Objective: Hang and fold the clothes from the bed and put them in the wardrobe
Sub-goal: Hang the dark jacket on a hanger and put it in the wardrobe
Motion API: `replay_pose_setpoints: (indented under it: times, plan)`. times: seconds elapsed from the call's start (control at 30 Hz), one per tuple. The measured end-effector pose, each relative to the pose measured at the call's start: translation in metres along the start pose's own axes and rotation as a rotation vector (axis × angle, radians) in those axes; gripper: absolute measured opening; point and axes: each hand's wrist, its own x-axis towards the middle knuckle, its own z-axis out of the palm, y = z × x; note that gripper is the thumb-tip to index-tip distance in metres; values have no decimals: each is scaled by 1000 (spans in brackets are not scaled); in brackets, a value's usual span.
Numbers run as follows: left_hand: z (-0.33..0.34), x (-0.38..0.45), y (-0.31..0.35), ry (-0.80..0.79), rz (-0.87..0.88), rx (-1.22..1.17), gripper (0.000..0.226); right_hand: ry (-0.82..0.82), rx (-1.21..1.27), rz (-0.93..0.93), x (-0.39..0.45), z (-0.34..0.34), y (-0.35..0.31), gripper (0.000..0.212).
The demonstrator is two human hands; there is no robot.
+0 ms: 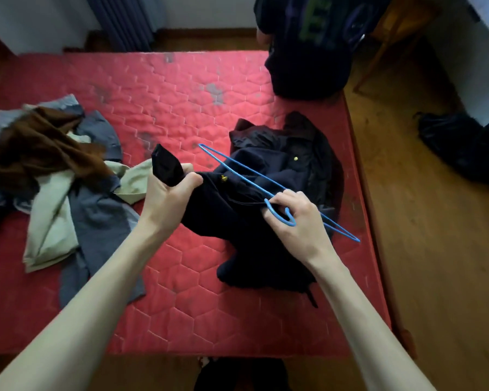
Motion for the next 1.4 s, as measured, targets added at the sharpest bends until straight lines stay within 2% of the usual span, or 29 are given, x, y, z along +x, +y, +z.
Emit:
replay_pose_setpoints:
  times: [0.03,0.1,0.2,0.23,0.27,0.3,0.37,0.4,0.47,0.53,0.63,0.7,0.77,0.9,1.0,1.13,1.23,1.4]
  plan:
    - [-12,2,1,13,-30,8,42,-1,41,-36,-3,1,-18,7]
    - [-29,0,-1,24,-115,128,27,20,97,-105,-14,9,-54,15]
    - [-48,-15,-9,182,-244,568,61,65,187,-96,-25,31,-101,42]
    - [-52,-21,-6,237,-279,656,57,77,197,-74,-26,41,-113,47]
    - [-56,-25,1,224,-323,641,46,78,196,-52,-27,49,-123,49]
    - [-59,-26,10,149,-416,506,41,68,182,-41,-28,58,-131,48]
    - [-62,-30,30,-56,-680,188,48,30,154,-49,-30,73,-142,42]
    - [-65,-31,34,-167,-747,138,50,10,155,-47,-32,79,-146,40]
    - [-76,-31,36,-307,-792,82,44,-31,158,-28,-34,88,-149,37]
    - [-87,-29,37,-364,-842,-44,28,-77,121,-33,-38,94,-148,30]
    - [-94,-29,31,-355,-835,-73,10,-206,107,-54,-43,96,-144,14]
    - [-93,-32,23,-343,-777,-15,9,-267,114,-56,-44,96,-143,19]
    - [-93,-35,17,-330,-724,-25,15,-214,115,-45,-43,97,-139,22]
    - [-86,-41,18,-329,-678,-162,18,13,110,-93,-44,95,-130,16]
    - [-80,-44,23,-343,-662,-254,18,52,169,-73,-40,89,-130,20]
    - [-79,-45,23,-347,-601,-284,7,16,362,84,-20,81,-137,15]
    - [-80,-48,16,-304,-566,-333,5,6,388,138,-4,72,-132,11]
    - [-75,-46,17,-236,-614,-482,21,-169,236,116,18,68,-125,34]
